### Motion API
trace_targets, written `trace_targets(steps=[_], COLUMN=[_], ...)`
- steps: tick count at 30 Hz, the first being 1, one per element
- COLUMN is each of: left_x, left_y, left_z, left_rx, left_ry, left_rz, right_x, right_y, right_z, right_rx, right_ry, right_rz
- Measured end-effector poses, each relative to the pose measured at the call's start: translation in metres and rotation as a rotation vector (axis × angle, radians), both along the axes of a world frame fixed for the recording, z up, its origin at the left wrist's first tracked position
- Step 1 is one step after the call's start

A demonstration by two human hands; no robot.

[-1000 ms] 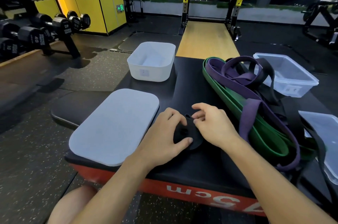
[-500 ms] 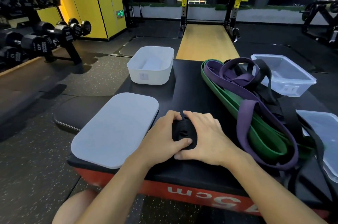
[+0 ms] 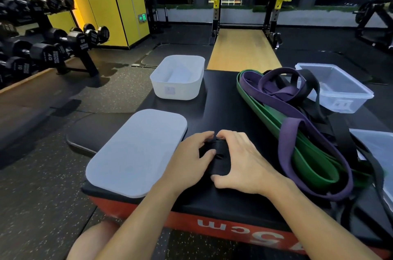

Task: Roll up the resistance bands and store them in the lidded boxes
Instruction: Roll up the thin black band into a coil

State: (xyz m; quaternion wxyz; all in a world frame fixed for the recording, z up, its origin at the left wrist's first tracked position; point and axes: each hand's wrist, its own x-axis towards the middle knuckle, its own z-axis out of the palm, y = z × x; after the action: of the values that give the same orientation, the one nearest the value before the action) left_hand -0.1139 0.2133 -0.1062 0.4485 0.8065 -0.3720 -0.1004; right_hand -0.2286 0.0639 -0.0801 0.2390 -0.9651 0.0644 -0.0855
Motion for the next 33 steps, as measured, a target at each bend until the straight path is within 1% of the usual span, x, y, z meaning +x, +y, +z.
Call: trace_targets(steps=[4,9,13,17,25,29,33], left_x=[0.001,0.002,0.003,0.008,0.007,0.002,-0.001], left_y=[-0.006,-0.01,-0.014,-0.022,-0.024,-0.024,-0.024], left_z=[0.001,0.005,0.01,0.015,0.025,0.031,0.035], left_rx=[0.038,0.077,0.092,0.105,-0.019,-0.13,-0.232], left_ry=[-0.03,-0.062,-0.022,0.073,0.165,0.34,0.454], left_rz=[0.014,-0.026,-0.01,0.021,0.079,0.103,0.145], right_x=[-0.002,-0.005,-0.006,-0.008,-0.008,-0.009,-0.01], right_y=[0.0,0.002,0.003,0.003,0.003,0.003,0.001], right_z=[-0.001,-0.003,-0.001,0.001,-0.002,-0.002,-0.002], right_rx=[-0.017,-0.034,-0.035,-0.025,0.008,0.027,0.07], right_ry=[-0.009,-0.03,-0.022,-0.017,-0.086,-0.119,-0.137], right_rz=[-0.004,-0.013,-0.005,0.001,-0.006,0.006,0.022])
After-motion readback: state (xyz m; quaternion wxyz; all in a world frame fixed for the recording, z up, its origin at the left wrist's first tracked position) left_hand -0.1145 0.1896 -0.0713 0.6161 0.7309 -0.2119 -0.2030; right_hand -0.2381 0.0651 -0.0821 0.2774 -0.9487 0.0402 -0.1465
